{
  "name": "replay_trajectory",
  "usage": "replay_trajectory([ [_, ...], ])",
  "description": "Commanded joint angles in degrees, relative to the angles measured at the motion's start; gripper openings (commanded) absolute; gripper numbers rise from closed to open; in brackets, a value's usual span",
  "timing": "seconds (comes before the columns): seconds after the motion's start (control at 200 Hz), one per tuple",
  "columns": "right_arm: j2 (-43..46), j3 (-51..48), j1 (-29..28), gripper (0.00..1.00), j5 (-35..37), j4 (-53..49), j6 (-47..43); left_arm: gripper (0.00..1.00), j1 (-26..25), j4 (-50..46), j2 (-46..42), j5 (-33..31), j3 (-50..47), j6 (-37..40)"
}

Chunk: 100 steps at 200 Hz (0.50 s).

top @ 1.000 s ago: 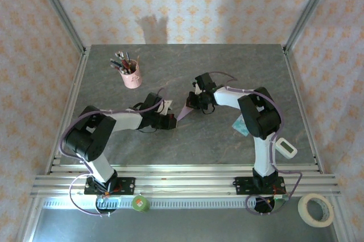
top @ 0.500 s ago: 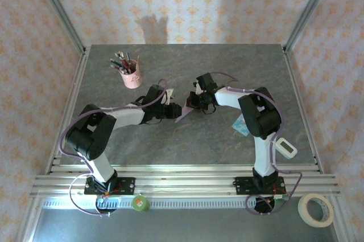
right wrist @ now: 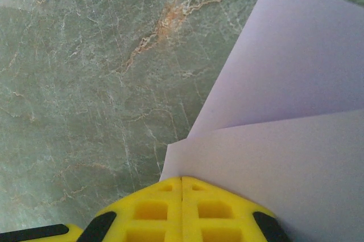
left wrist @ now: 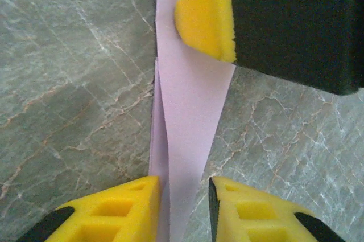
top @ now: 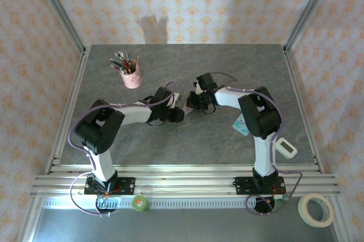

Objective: Fold a paper plane with a square sheet of paper (pick it up from the middle)

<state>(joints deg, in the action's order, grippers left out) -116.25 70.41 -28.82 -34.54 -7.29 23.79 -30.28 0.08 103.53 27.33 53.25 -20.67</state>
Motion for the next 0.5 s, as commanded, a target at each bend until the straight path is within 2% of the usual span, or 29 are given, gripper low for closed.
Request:
replay_trajectory([
  [0.0,-4.7,-1.6,0.3,0.00,5.7,-6.0,0.3,0.29,-0.4,-3.7,1.6,-3.6,1.2,2.0],
  [0.235,-4.8,-1.5,0.6,0.00,5.8,-5.8,0.5,0.19,-0.6,-3.7,2.8,-4.3,-0.3,2.1],
  [0.495,-4.7,-1.9,1.3,0.00,5.8,-5.5,0.9,0.13,-0.5,-2.8,3.3,-4.3,-1.4,1.8],
])
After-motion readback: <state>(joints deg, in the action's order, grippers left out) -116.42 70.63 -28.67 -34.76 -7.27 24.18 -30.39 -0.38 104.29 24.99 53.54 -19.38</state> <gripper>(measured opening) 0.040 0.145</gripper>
